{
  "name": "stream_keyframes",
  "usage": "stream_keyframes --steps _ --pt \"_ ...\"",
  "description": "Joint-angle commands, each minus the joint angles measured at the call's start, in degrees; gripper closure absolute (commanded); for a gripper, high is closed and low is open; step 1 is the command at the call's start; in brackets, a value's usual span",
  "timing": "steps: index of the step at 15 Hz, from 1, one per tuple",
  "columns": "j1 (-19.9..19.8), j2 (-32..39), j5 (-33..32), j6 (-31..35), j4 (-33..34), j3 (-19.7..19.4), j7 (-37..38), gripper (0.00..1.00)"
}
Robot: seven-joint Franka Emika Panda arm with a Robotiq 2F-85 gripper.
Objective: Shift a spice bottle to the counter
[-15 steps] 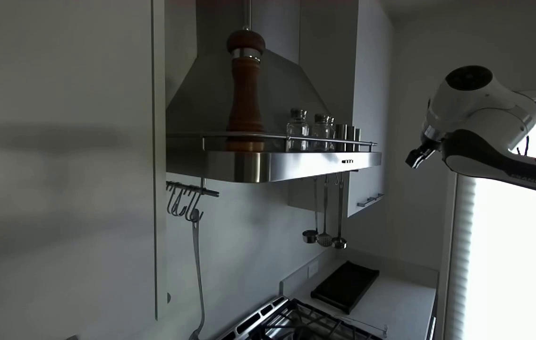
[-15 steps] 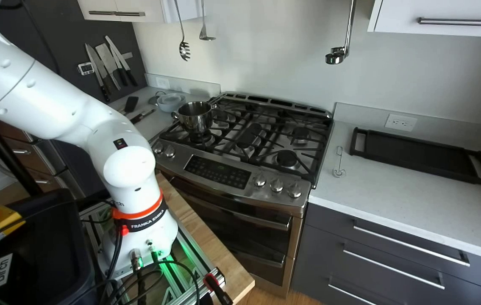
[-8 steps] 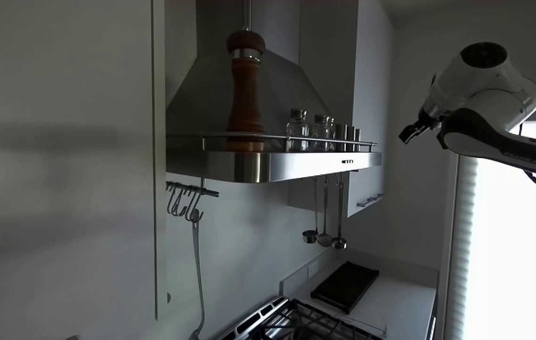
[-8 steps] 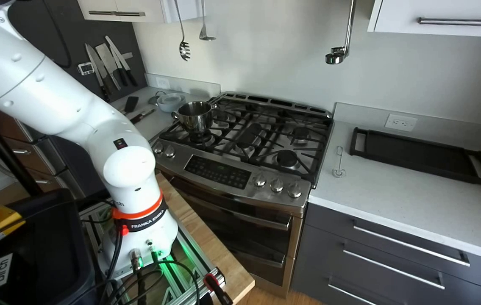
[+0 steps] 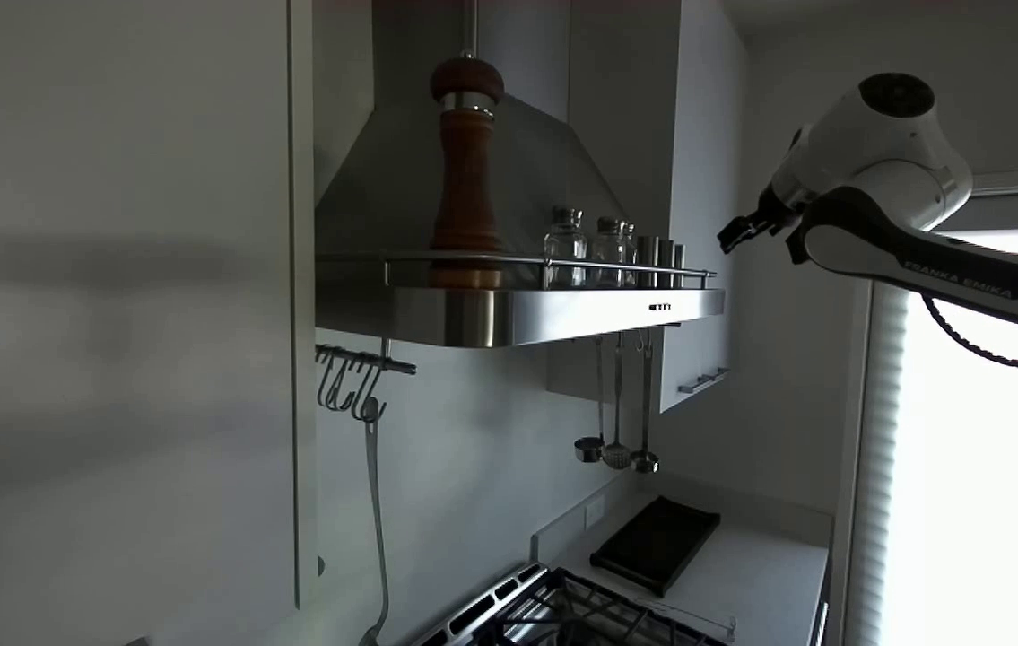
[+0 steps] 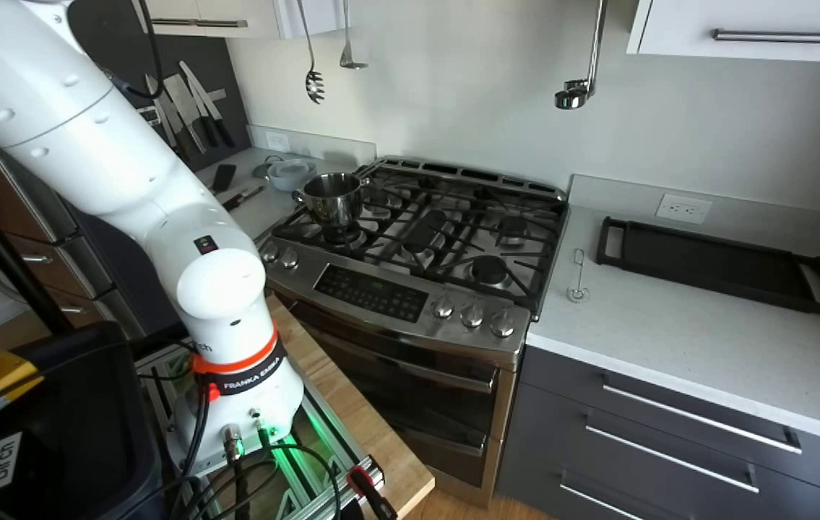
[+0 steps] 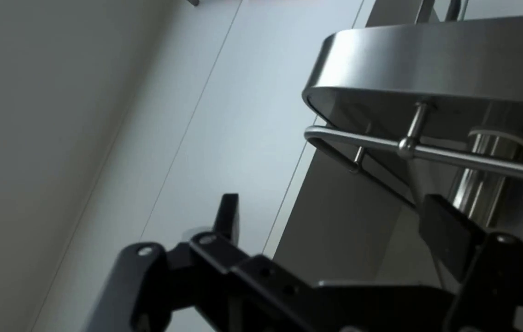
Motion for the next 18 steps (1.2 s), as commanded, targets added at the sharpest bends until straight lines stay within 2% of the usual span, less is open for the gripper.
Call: stream_keyframes --steps 1,7,13,18 --pt "0.0 4.5 5.5 0.9 5.4 0.0 -1.8 0.00" --pt "1.2 8.6 10.6 1.5 9.5 -0.4 -4.1 0.00" --pt "1.6 9.4 16.4 4.6 9.4 -1.5 -7.8 0.00" --pt "1.3 9.5 18.8 5.3 8.8 -1.7 -10.0 0.00"
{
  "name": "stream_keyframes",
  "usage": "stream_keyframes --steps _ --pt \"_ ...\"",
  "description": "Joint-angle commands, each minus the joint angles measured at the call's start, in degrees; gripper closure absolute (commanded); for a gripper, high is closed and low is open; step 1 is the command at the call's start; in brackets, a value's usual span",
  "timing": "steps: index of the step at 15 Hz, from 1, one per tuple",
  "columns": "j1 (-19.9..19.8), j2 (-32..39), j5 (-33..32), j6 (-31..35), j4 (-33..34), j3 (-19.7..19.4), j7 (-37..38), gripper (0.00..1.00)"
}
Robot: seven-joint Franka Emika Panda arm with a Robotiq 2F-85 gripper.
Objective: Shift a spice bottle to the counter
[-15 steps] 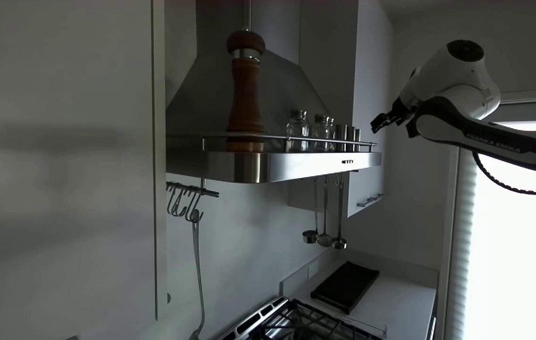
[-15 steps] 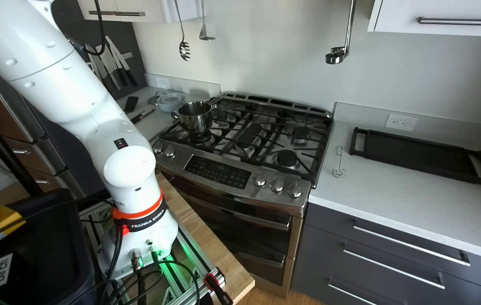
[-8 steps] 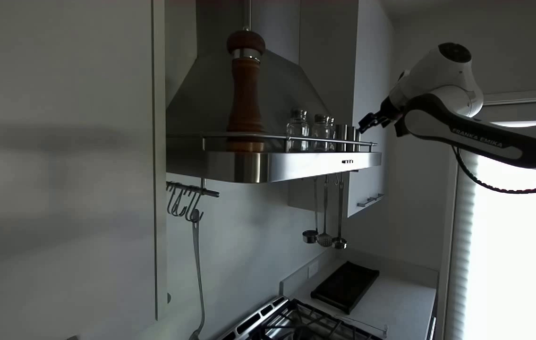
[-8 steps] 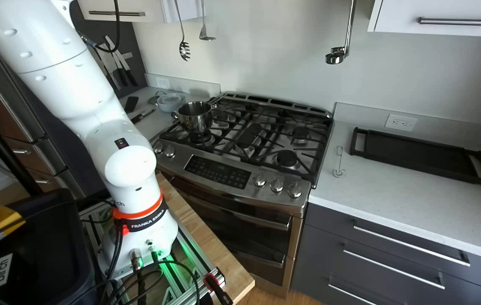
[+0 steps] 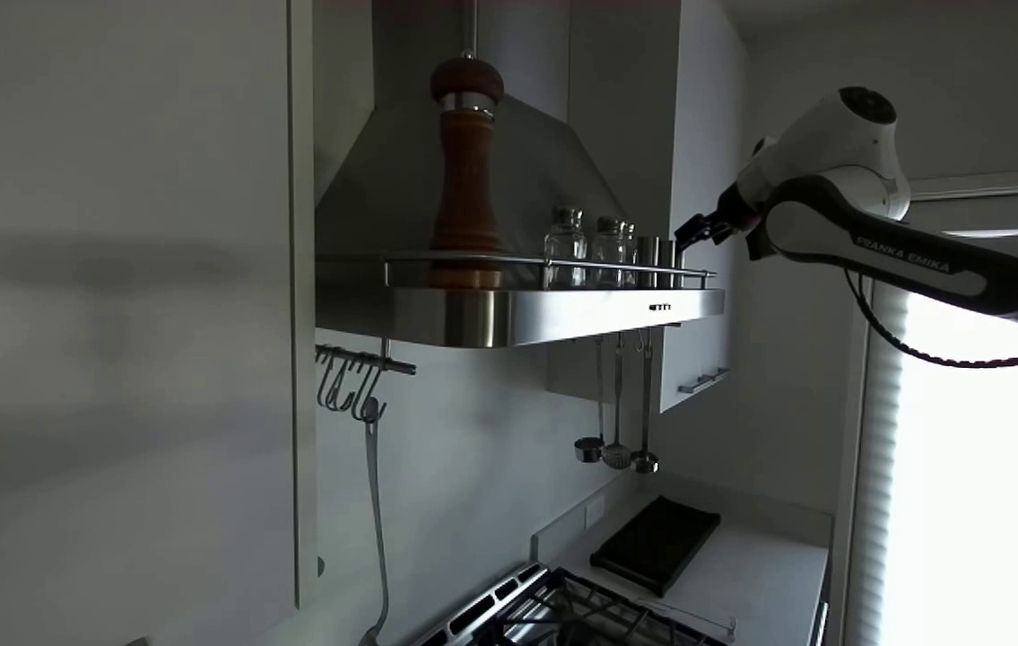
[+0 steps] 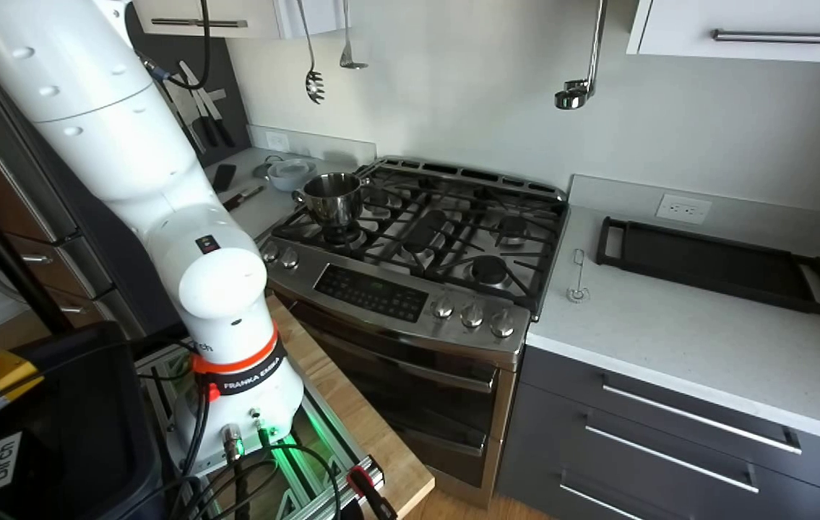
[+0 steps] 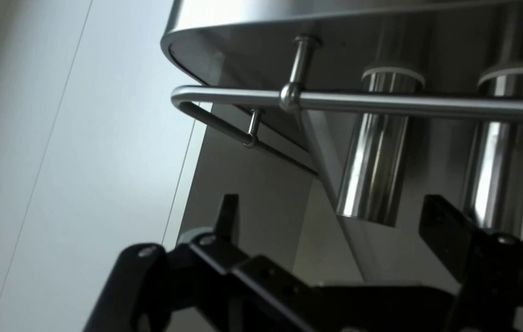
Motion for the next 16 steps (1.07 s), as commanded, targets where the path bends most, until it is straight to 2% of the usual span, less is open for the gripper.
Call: stream_keyframes --steps 1,10,11,13,14,16 --pt "0.4 0.3 2.5 0.7 0.0 -1.0 -2.6 0.00" --pt "0.4 1.0 4.3 2.1 -0.8 -1.3 -4.5 0.00" --pt "0.4 1.1 4.7 2.4 -0.8 -1.3 -4.6 0.05" --pt "0.4 1.4 5.3 3.0 -0.7 -1.3 -4.6 0.29" --pt "0.3 1.5 5.6 3.2 -0.7 -1.3 -4.7 0.30" --pt "0.3 1.7 6.0 3.6 -0.8 -1.4 -4.8 0.47"
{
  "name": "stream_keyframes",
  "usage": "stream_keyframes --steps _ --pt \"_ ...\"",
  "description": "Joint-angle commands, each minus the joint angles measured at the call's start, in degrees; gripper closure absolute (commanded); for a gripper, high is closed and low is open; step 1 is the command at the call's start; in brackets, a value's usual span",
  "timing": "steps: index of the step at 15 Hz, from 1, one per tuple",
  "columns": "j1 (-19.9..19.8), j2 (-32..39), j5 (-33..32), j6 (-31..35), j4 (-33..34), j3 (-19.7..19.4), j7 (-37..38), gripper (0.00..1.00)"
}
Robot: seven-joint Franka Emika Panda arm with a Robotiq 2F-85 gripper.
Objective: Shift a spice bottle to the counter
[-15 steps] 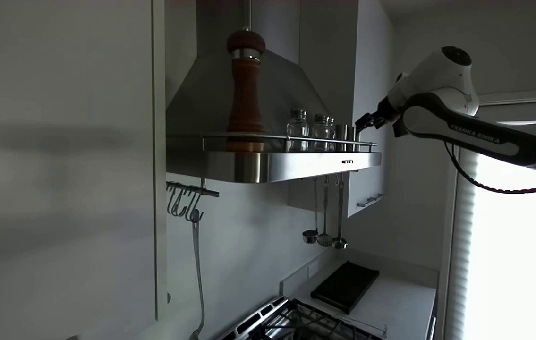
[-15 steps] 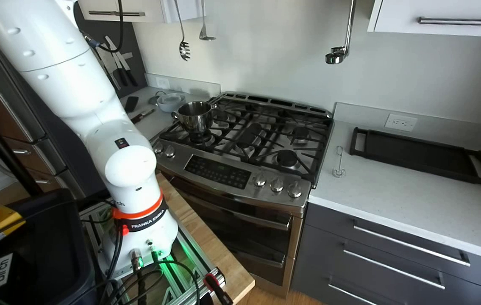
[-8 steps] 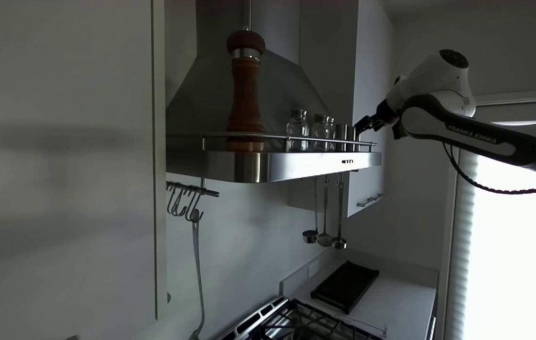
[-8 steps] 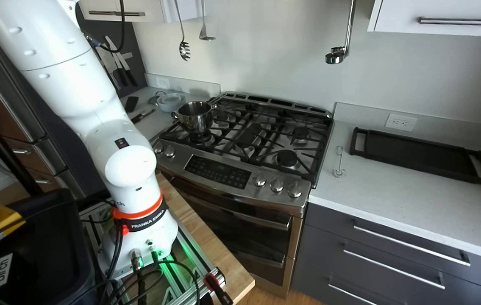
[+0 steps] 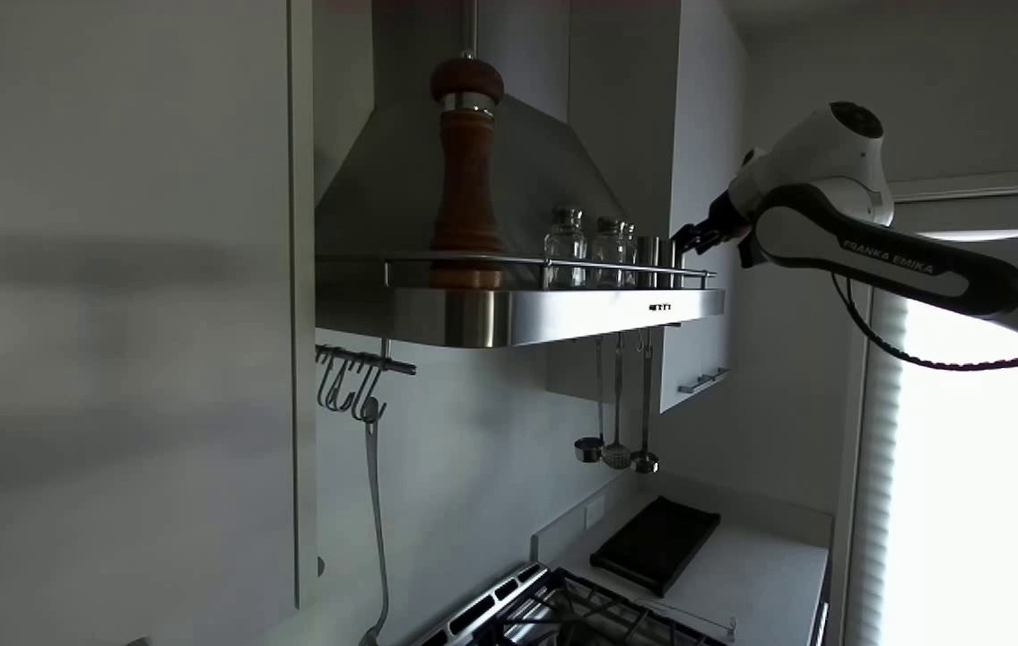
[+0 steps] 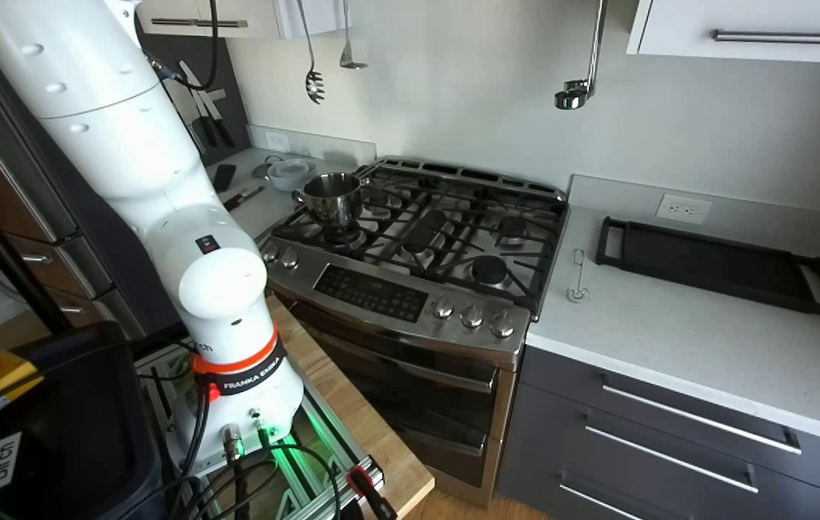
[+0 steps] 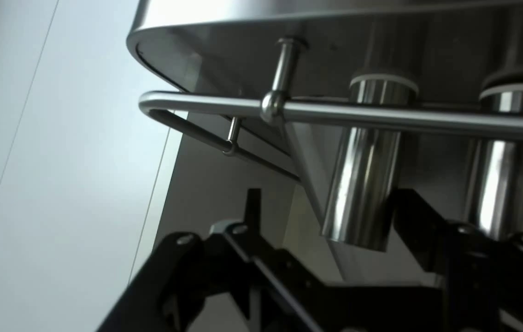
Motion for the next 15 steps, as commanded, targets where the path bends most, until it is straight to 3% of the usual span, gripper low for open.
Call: stream_keyframes --steps 1,2,4,6,13,15 --pt "0.3 0.1 2.5 1.2 -0.5 -0.8 -1.7 0.23" --pt "0.3 0.2 2.7 1.2 -0.5 -0.8 -1.7 0.10" --pt "0.3 0.3 3.0 1.2 -0.4 -0.8 -1.8 0.03" --pt "0.3 0.4 3.3 1.1 -0.4 -0.8 -1.9 0.36" --pt "0.1 0.3 3.7 1.2 -0.5 -1.0 -1.8 0.88" --pt "0.0 0.0 3.4 1.3 -0.4 -1.1 -1.7 0.89"
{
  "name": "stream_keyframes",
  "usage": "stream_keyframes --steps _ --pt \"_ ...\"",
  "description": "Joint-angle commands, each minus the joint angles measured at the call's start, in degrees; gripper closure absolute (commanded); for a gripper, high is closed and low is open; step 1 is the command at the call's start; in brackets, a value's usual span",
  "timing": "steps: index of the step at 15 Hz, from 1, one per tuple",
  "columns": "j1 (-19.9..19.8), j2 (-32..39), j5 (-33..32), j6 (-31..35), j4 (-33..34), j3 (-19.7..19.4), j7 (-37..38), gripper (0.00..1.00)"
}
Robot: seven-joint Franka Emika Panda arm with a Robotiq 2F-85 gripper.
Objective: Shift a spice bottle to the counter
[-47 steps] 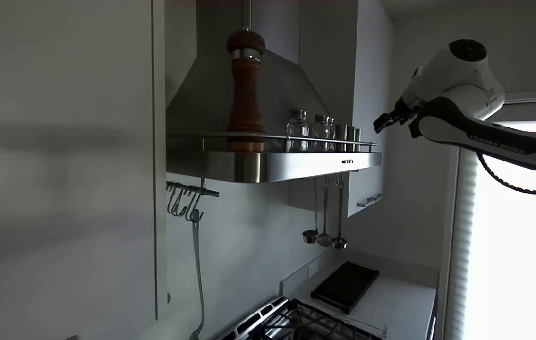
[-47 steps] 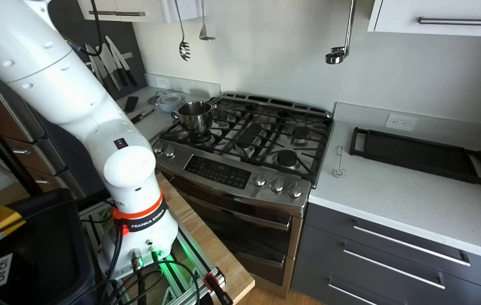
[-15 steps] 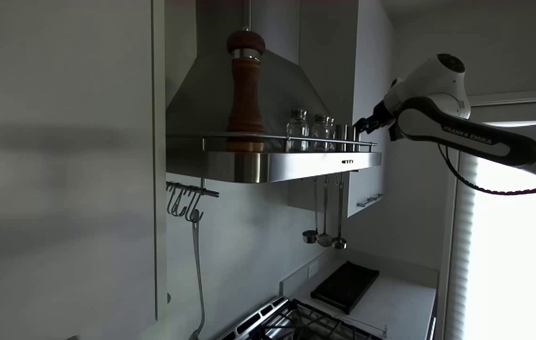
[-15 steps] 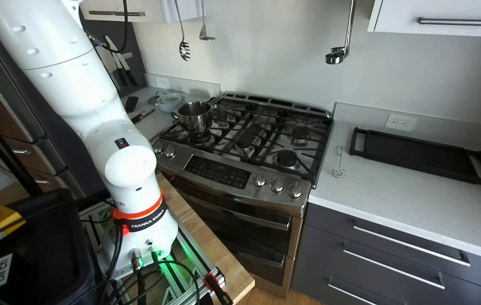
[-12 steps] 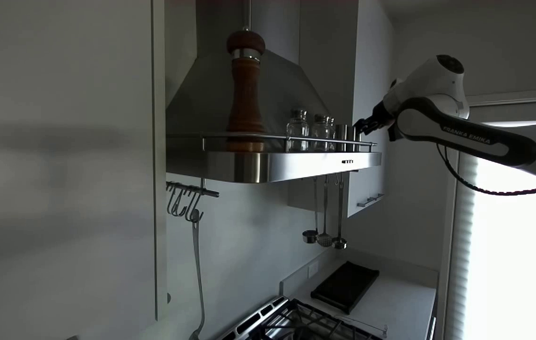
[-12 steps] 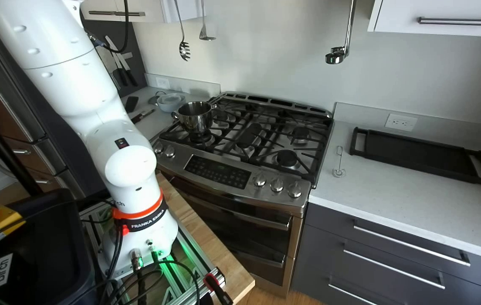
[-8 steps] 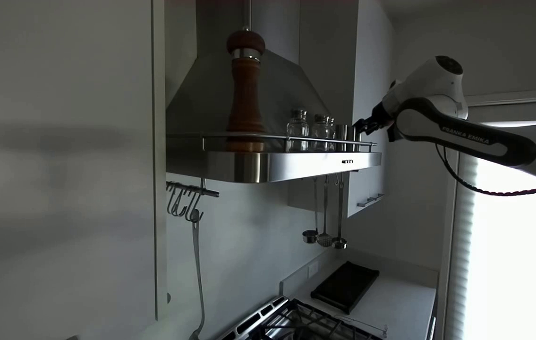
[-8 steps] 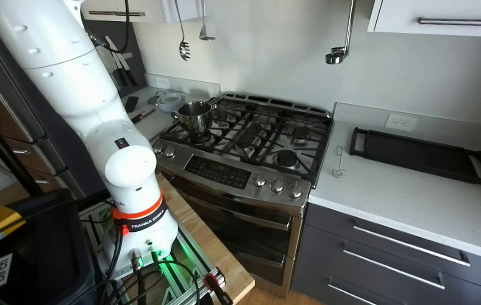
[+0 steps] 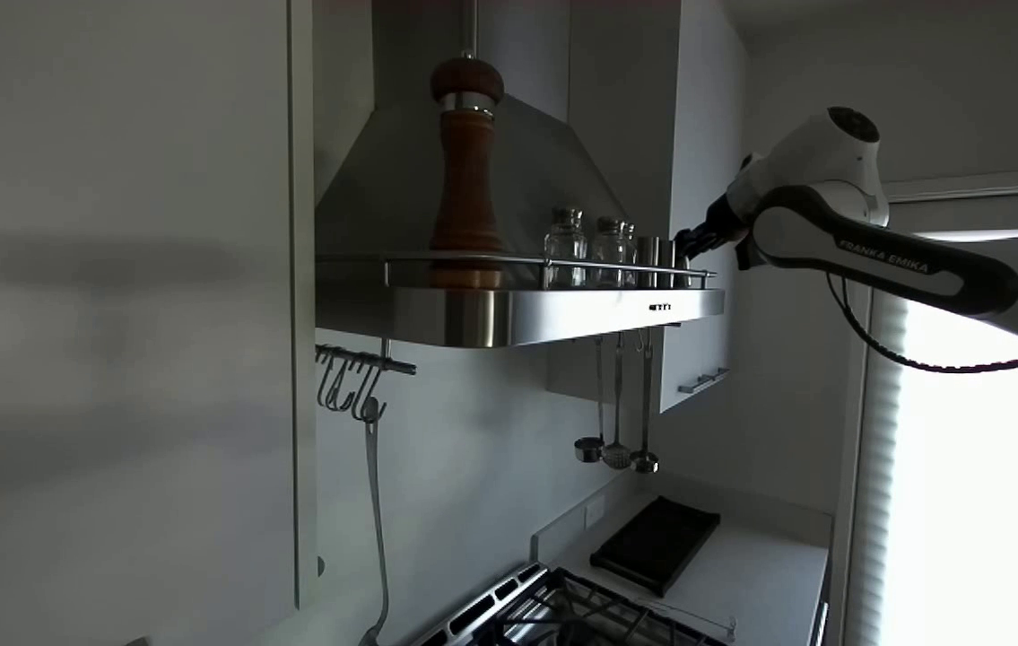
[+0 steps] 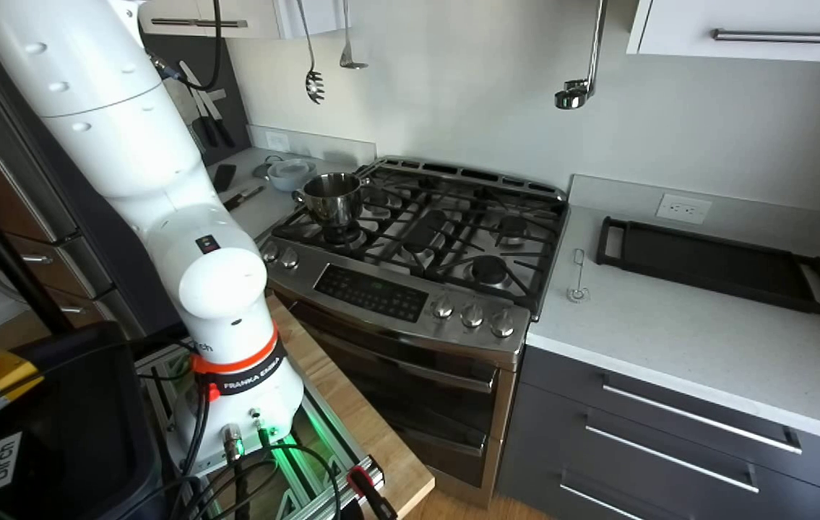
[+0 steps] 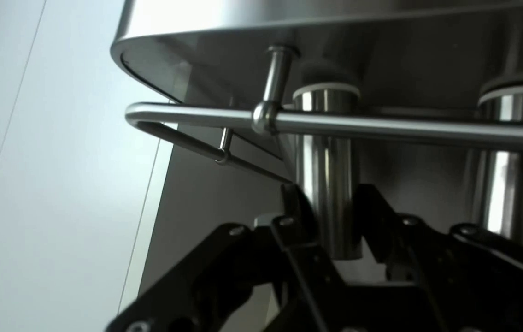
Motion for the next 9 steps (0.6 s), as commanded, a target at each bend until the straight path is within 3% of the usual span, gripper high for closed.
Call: stream_keyframes --steps 1,9 --pt "-0.1 -0.8 1.0 1.1 -0.4 -0.8 -1.1 0.89" --pt "-2.1 -3.6 -3.7 6.2 0.7 -0.8 1.3 0.89"
